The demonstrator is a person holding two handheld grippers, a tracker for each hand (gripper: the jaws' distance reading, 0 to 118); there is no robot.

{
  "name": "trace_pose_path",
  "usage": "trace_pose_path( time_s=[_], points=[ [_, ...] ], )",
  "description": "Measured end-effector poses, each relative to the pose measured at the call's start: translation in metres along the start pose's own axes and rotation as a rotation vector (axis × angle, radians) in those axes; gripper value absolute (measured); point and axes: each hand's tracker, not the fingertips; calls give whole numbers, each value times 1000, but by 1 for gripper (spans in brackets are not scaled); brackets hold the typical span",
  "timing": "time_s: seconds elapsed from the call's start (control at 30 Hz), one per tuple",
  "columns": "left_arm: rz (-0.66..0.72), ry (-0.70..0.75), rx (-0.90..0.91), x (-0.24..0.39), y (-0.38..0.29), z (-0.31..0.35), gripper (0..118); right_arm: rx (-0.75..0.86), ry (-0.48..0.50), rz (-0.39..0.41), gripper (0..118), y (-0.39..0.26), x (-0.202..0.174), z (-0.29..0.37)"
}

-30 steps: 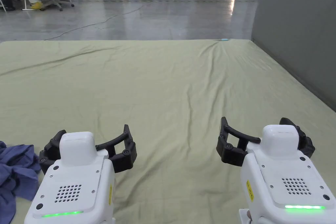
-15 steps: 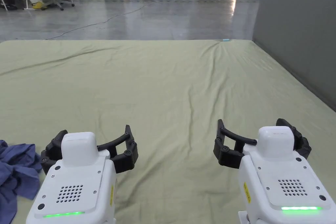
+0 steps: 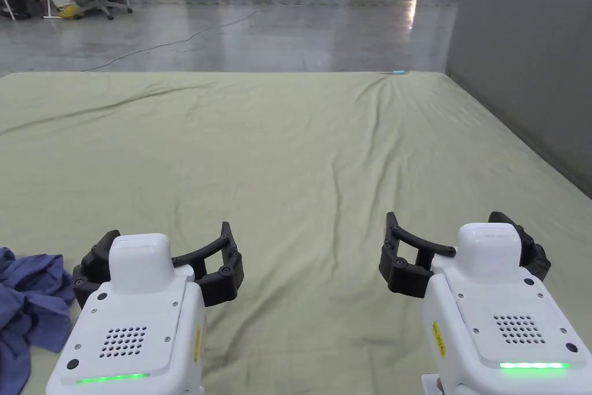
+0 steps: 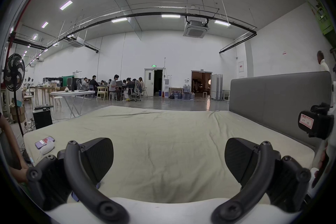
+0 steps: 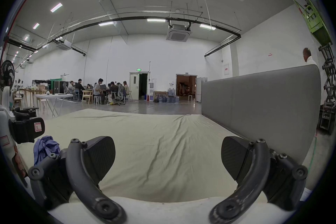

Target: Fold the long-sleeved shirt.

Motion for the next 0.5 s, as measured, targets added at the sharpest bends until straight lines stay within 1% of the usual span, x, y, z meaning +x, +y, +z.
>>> trace_pose_path(
  time_s=[0.13,0.3,0.5],
  points=[
    [-1,-1,3,1,4,2,117,4,-1,3,116,2,-1,-1],
    [-3,-3,6,3,7,3,117,9,12,-13,116,4,1,-1],
    [-6,-9,6,0,1,-4,117,-6,18,-15,116,3,2,-3]
  ],
)
